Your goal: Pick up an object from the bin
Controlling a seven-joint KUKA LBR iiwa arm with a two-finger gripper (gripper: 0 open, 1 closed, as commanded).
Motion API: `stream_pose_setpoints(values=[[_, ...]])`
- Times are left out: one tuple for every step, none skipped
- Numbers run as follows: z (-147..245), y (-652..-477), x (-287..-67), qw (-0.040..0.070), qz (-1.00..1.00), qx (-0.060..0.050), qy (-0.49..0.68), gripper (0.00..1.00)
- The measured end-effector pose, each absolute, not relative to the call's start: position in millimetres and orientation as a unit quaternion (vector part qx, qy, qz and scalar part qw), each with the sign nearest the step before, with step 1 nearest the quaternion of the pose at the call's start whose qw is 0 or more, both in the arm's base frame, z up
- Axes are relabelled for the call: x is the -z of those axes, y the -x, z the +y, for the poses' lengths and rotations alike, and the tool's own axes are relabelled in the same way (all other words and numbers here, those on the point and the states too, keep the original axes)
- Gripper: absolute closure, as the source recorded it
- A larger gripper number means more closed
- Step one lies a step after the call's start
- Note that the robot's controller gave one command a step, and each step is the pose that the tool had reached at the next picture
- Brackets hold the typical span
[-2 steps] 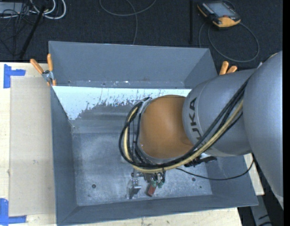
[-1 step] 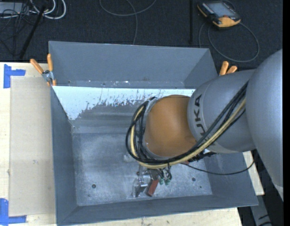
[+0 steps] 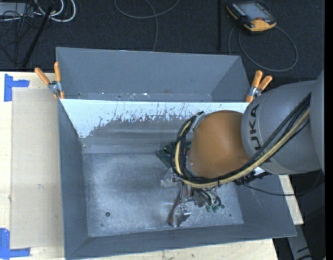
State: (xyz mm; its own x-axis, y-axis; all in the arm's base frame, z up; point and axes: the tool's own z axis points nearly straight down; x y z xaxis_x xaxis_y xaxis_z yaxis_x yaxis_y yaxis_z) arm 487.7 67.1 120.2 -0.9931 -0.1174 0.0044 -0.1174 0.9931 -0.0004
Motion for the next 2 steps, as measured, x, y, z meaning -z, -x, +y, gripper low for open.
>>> stream_pose_setpoints(values=[[67.6,-490.2,-74.6,-0.003,-0.998,0.001,-0.059,1.0],[67.5,-490.2,-74.6,-0.003,-0.998,0.001,-0.058,1.0]])
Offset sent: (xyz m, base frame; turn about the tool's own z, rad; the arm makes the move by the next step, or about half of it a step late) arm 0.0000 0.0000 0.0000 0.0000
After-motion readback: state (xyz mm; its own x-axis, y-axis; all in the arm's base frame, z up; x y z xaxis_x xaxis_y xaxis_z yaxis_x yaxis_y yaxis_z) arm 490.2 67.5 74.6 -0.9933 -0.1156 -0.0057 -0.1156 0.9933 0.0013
